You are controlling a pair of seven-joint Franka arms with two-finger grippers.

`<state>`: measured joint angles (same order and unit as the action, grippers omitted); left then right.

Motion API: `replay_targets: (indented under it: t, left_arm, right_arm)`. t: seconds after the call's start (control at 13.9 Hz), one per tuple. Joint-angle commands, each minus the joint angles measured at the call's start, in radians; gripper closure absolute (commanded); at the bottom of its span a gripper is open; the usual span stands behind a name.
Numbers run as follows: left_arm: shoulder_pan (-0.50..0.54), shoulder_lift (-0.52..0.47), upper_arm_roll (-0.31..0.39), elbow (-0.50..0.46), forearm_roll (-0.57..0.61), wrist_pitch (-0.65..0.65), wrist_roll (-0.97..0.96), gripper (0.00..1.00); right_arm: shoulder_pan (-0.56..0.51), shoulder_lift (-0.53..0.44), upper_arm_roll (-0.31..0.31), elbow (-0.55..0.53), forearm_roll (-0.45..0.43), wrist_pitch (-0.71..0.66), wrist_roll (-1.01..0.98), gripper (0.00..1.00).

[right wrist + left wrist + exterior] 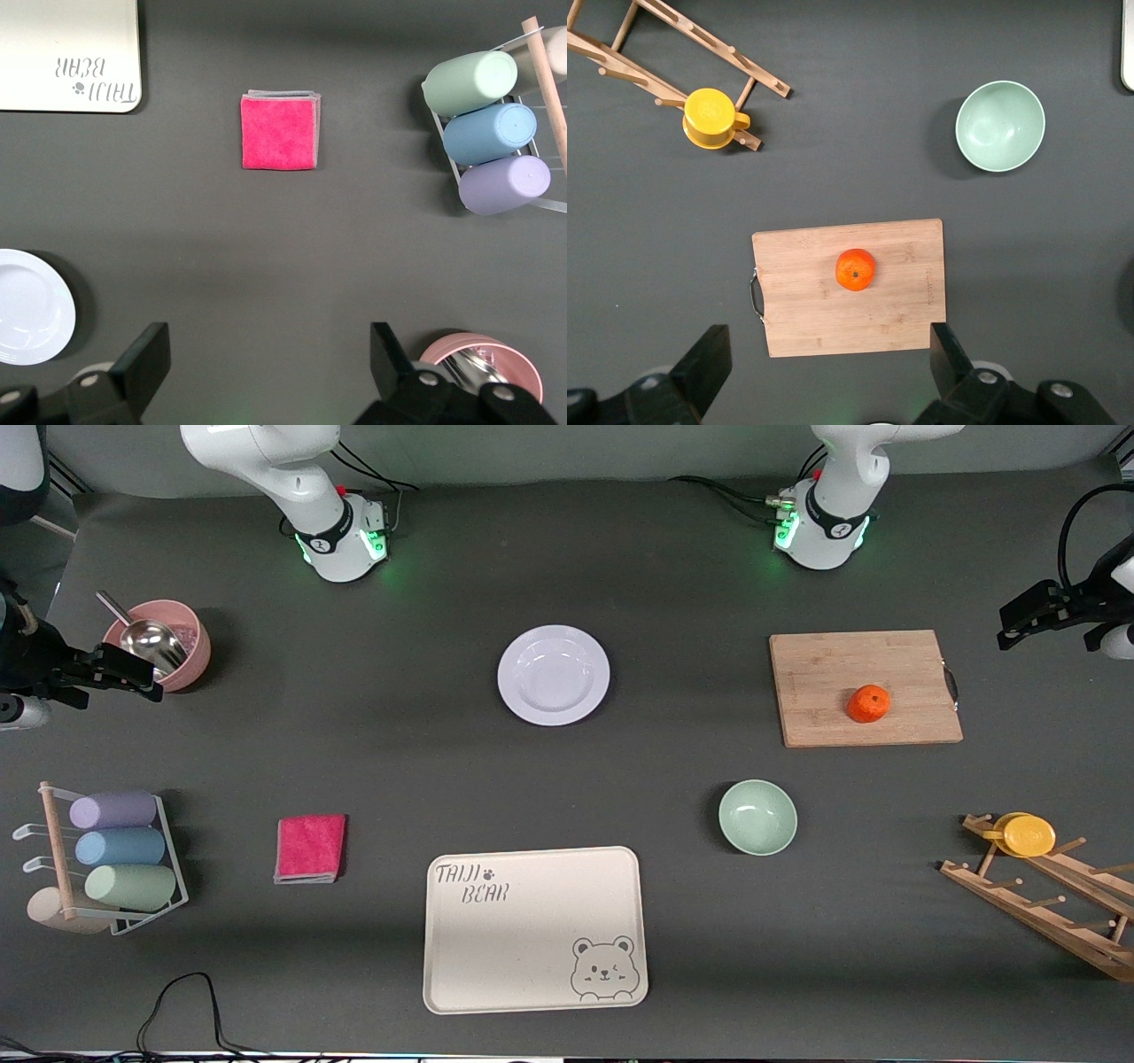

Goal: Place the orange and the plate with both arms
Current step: 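Reach the left gripper down to the orange on the cutting board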

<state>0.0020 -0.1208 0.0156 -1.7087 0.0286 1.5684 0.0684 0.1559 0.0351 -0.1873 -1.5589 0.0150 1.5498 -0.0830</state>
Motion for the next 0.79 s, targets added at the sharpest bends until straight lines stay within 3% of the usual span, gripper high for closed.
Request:
replay_targets:
  t: [0.0, 0.29, 0.72]
  left_arm:
    - [0.001, -0.01, 0.001, -0.009, -0.004, -0.011, 0.017, 0.0]
    - [0.007, -0.002, 0.003, -0.037, -0.004, -0.019, 0.017, 0.0]
    - [-0.002, -0.068, 0.0, -0.415, -0.002, 0.292, 0.016, 0.0]
  right_arm:
    - [0.005, -0.006, 0.0, -0.004, -0.021, -0.008, 0.025, 0.0]
    - [0.005, -0.008, 0.0, -0.006, -0.021, -0.008, 0.025, 0.0]
    - [0.005, -0.008, 0.0, -0.016, -0.018, -0.008, 0.025, 0.0]
